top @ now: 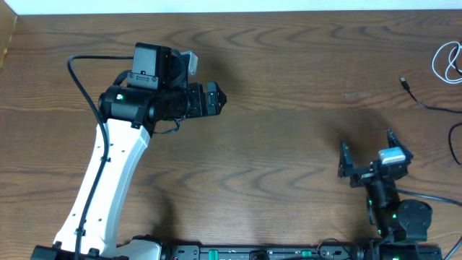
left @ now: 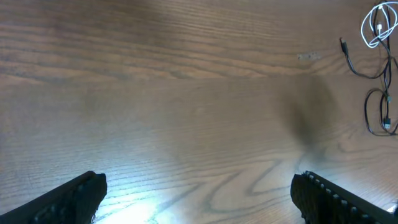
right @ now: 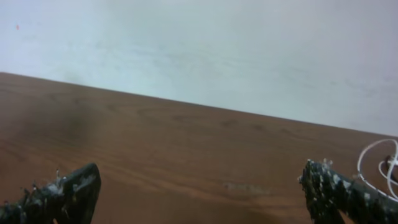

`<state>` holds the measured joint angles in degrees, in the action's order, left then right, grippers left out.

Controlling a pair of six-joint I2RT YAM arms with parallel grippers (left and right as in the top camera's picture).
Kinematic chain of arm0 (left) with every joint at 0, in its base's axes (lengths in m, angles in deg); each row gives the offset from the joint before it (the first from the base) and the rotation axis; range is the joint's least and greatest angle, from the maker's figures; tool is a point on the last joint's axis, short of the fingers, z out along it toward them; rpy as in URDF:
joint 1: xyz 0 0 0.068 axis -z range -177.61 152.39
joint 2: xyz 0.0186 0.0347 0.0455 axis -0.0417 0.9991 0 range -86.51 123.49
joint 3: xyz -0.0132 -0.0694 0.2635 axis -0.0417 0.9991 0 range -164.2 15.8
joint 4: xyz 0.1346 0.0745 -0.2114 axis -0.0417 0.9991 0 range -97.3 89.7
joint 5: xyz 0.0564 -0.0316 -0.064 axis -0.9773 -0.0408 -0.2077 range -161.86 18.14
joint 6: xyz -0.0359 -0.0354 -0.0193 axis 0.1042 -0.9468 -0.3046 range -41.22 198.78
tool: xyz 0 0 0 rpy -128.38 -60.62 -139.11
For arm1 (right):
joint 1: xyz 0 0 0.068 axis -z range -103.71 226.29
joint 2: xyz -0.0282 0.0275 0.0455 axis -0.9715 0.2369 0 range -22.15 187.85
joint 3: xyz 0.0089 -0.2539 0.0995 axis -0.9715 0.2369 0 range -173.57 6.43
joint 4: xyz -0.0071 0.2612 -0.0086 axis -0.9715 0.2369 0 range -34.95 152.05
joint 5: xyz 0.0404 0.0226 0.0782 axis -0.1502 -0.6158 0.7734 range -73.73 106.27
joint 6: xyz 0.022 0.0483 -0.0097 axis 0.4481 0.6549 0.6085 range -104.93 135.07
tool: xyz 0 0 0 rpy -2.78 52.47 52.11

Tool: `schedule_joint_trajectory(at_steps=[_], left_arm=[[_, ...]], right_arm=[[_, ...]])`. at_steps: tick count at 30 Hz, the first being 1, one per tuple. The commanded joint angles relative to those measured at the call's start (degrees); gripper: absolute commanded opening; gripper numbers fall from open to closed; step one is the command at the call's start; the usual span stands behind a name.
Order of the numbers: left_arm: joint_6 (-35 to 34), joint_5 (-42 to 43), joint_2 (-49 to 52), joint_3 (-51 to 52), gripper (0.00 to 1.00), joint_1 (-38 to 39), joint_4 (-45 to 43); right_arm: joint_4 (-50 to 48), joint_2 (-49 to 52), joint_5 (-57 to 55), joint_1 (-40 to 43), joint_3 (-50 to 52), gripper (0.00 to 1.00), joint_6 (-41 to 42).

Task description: Untangle cables

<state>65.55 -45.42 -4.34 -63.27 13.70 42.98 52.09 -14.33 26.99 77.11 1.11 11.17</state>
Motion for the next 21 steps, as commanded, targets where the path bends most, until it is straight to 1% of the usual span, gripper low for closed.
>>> schedule_joint_trajectory(at_steps=[1, 3, 9, 11, 21], left_arm=[[0.5, -0.5, -0.5, 0.1, 0.99, -0.1, 0.0], [0.5, -0.5, -0.5, 0.1, 0.99, -0.1, 0.0], [0.5, -0.5, -0.5, 0.1, 0.99, -0.1, 0.0], [0.5, -0.5, -0.5, 0.1, 0.99, -0.1, 0.0], [0.5, -0.5, -0.5, 0.1, 0.99, -0.1, 0.0]], right_arm=[[-0.7, -3.1, 0.0, -0.5, 3.5, 0.99, -0.9], [-0.7, -4.6, 0.0, -0.6, 5.0, 0.99, -0.9], [6.7, -7.5, -0.4, -1.2, 5.0, 0.99, -0.5], [6.5, -7.5, -0.5, -1.2, 5.0, 0.99, 0.7], [6.4, -7.5, -0.5, -1.2, 5.0, 0.99, 0.6]])
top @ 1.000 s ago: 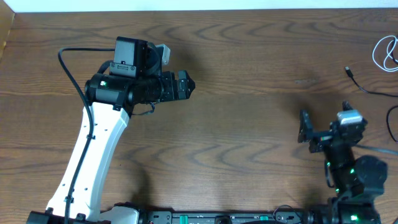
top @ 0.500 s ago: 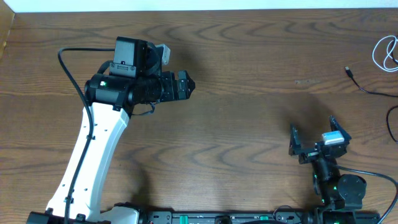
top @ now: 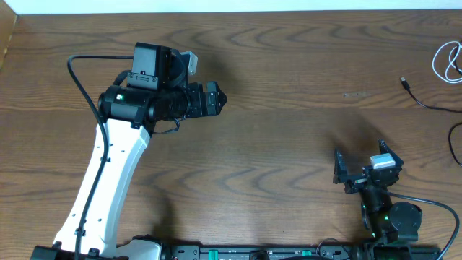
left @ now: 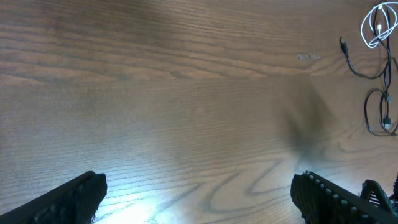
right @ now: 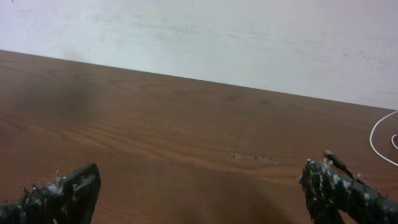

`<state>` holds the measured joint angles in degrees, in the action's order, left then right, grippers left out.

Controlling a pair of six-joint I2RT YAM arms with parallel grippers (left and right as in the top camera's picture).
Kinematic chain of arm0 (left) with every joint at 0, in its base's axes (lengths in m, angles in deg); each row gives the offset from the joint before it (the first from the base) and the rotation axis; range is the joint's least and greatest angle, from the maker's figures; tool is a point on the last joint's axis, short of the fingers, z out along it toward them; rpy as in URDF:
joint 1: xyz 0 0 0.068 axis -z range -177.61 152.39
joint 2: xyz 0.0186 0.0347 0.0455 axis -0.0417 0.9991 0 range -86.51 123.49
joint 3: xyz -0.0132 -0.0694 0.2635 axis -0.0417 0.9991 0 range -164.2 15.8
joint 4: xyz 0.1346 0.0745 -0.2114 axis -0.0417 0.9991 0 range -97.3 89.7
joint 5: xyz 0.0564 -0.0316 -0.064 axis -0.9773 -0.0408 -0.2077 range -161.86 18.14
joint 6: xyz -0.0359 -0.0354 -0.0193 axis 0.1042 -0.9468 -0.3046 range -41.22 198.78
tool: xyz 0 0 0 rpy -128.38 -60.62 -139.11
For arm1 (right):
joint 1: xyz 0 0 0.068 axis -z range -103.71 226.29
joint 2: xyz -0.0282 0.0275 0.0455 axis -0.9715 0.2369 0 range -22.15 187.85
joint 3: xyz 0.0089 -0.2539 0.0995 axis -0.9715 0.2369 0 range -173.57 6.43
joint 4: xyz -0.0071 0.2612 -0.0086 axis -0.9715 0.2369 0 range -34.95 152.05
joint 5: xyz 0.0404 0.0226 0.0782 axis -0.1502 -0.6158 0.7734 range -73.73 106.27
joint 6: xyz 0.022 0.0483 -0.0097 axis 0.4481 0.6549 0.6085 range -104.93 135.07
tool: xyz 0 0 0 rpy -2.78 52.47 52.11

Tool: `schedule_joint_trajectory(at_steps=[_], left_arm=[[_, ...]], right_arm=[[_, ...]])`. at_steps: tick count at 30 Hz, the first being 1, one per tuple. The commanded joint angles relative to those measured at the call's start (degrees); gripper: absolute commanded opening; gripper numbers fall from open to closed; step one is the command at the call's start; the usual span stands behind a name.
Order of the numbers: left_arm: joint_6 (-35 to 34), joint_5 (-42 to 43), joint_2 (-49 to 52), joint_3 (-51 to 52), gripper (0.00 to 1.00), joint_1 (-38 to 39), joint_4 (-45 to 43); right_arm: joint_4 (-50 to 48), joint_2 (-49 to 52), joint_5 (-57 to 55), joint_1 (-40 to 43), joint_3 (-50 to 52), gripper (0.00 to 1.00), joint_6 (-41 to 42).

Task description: Untangle cables

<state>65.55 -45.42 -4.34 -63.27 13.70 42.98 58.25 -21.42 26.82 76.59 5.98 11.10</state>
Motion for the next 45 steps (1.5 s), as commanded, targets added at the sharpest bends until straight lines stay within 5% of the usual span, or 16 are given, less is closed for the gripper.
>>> schedule_joint_trajectory(at_steps=[1, 12, 18, 25, 38, 45], left_arm=[[0.5, -0.5, -0.5, 0.1, 0.99, -0.1, 0.0], [0.5, -0.5, -0.5, 0.1, 0.99, -0.2, 1.7], [2.5, -8.8, -0.5, 0.2, 0.99, -0.2, 3.4], [19.8, -10.5, -6.8, 5.1, 0.99, -0.6, -5.6], [25.0, -10.5, -43.7, 44.2, 0.99, -7.8, -38.0], [26.5, -12.2, -58.8, 58.0, 0.99, -7.8, -41.7]], right_arm=[[0.3, -0.4, -0.3, -0.7, 0.1, 0.99, 0.7], [0.3, -0.4, -0.3, -0.7, 0.1, 0.99, 0.7], [0.3, -0.4, -0.3, -0.7, 0.1, 0.99, 0.7], [0.3, -0.4, -0.3, -0.7, 0.1, 0.99, 0.7], [0.3, -0.4, -0.3, -0.7, 0.1, 0.99, 0.7], [0.3, -0.4, -0.3, -0.7, 0.1, 0.99, 0.7]])
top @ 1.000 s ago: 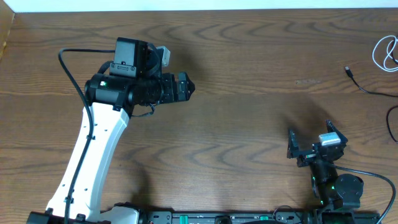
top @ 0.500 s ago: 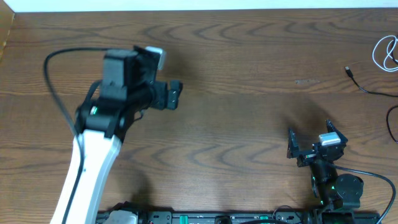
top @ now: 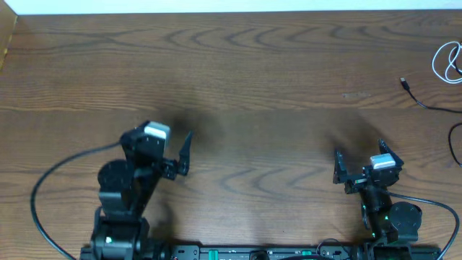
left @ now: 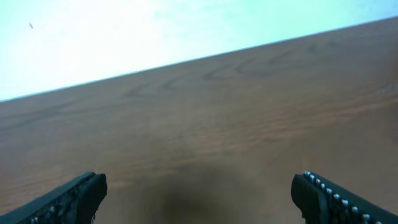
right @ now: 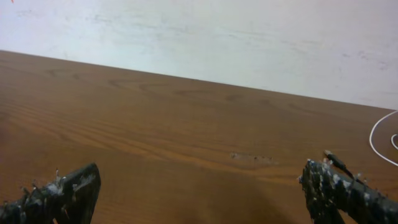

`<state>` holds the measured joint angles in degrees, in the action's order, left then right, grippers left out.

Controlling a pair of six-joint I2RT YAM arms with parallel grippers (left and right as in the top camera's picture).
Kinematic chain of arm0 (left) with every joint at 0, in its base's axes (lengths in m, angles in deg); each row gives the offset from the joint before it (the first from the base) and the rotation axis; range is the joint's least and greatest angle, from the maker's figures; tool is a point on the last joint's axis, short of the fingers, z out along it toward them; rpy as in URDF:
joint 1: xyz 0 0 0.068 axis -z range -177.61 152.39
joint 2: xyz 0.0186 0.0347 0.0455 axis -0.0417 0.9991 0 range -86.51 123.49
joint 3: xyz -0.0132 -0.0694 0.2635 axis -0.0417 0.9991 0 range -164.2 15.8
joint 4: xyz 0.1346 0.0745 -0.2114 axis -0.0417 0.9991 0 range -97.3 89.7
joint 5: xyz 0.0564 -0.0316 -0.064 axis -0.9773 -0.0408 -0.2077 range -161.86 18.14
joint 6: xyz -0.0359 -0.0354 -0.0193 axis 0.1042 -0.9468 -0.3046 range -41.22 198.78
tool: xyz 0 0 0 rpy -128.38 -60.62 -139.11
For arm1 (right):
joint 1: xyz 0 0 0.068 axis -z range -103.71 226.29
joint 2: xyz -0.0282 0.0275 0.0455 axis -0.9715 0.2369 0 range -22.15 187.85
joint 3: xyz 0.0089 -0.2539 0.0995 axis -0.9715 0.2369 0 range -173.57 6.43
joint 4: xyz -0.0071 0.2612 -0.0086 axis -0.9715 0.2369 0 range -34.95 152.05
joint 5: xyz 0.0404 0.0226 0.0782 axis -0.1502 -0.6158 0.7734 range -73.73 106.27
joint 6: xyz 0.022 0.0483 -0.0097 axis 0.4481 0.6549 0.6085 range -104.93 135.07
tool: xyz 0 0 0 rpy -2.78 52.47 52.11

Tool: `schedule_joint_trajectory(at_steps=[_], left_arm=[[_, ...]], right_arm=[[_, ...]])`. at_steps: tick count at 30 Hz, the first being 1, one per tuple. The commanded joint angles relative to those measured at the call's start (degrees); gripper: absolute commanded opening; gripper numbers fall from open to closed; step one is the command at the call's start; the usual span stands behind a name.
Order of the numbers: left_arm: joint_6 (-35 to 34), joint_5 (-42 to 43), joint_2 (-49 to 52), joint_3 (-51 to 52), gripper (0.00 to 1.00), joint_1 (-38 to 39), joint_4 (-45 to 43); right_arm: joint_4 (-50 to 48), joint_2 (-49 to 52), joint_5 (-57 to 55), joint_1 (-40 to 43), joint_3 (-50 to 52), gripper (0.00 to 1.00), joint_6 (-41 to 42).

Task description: Untangle cables

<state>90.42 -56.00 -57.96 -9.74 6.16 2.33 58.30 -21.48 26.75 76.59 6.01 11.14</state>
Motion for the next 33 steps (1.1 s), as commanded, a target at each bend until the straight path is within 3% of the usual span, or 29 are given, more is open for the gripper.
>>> schedule_joint_trajectory(at_steps=[1, 10, 19, 33], left_arm=[[1.7, -1.6, -6.9, 5.9, 0.99, -0.3, -1.2], [1.6, -4.6, -19.8, 17.7, 1.0, -0.3, -4.6], [1.6, -7.4, -25.6, 25.1, 0.99, -0.2, -7.6], [1.4, -9.0, -28.5, 25.3, 0.99, 0.8, -6.2]], right_arm=[[0.2, -0.3, -0.2, -0.7, 0.1, 0.99, 0.7], [0.2, -0.3, -0.2, -0.7, 0.1, 0.99, 0.7], [0.2, -0.3, -0.2, -0.7, 0.1, 0.99, 0.7], [0.2, -0.3, -0.2, -0.7, 0.1, 0.99, 0.7]])
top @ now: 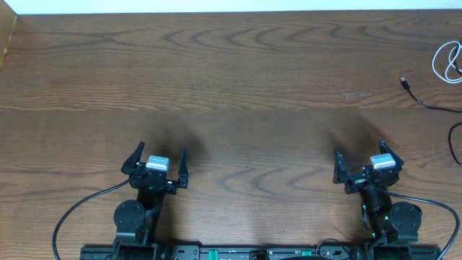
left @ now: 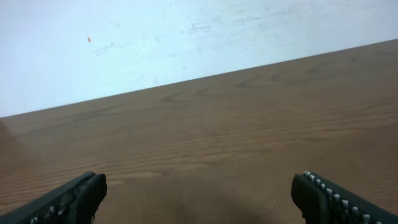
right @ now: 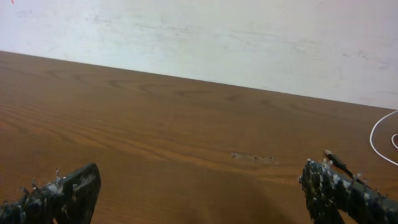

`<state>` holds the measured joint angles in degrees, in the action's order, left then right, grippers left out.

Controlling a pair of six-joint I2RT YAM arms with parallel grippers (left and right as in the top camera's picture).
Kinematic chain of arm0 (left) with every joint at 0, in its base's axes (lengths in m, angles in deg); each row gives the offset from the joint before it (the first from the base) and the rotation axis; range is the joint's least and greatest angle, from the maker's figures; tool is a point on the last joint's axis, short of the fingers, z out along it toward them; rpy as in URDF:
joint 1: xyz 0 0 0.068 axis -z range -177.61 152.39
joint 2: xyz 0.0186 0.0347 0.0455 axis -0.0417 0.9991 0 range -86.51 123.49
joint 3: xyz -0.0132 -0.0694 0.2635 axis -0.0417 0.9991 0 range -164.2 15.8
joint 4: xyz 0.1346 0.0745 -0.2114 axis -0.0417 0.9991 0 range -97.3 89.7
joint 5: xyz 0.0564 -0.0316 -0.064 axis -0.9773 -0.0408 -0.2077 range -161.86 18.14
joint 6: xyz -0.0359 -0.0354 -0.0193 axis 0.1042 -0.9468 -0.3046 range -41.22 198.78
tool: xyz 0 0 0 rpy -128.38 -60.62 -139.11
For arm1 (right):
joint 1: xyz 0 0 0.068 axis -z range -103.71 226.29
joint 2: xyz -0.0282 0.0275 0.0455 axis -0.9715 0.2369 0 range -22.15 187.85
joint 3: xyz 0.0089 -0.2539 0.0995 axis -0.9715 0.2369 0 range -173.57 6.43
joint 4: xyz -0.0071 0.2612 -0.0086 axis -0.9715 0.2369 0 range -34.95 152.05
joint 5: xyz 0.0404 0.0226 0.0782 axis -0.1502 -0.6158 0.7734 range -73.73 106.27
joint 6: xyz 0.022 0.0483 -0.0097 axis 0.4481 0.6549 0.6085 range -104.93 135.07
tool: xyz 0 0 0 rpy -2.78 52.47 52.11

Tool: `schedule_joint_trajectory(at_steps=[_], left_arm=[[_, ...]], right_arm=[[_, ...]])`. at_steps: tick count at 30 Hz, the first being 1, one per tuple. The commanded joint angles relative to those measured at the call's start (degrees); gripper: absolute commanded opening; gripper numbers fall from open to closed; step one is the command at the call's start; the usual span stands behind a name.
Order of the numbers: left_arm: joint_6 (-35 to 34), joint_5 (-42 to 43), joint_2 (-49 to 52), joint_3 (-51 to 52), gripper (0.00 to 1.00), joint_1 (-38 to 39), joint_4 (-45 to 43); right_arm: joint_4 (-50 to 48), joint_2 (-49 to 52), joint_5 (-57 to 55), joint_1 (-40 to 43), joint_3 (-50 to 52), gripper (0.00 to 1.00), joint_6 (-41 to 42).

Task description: Untangle cables

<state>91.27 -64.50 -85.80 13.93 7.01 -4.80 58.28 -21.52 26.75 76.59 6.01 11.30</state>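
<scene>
A white cable (top: 450,61) lies coiled at the table's far right edge, also seen as a white loop (right: 380,138) in the right wrist view. A black cable (top: 426,101) with its plug end (right: 336,159) runs beside it to the right edge. My left gripper (top: 156,165) stands open near the front left, with nothing between its fingers (left: 68,199). Near the front right, my right gripper (top: 361,165) is open and empty too, far from both cables.
The brown wooden table (top: 238,94) stretches wide between the arms. A white wall (left: 186,37) rises behind the far edge. A small pale scuff (top: 355,94) marks the wood right of centre. Black arm leads trail at the front edge.
My left arm has folded further back to the front left, its gripper now facing the far wall squarely. The right arm and the cables have not moved.
My left arm reached out over the left middle of the table, gripper open, looking toward the cables. The right gripper pulled back slightly near the front. Then the left arm was withdrawn to the front left, and now both rest open at the front edge.
</scene>
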Motion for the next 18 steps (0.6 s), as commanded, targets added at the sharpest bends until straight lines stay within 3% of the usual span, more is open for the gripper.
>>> schedule_joint_trajectory(at_steps=[1, 18], left_arm=[[0.5, -0.6, -0.7, 1.6, 1.0, -0.4, 0.9], [0.6, -0.5, -0.4, 1.6, 0.99, -1.0, 0.9]], right_arm=[[0.3, -0.3, -0.2, -0.7, 0.1, 0.99, 0.5], [0.3, -0.3, -0.2, -0.7, 0.1, 0.99, 0.5]])
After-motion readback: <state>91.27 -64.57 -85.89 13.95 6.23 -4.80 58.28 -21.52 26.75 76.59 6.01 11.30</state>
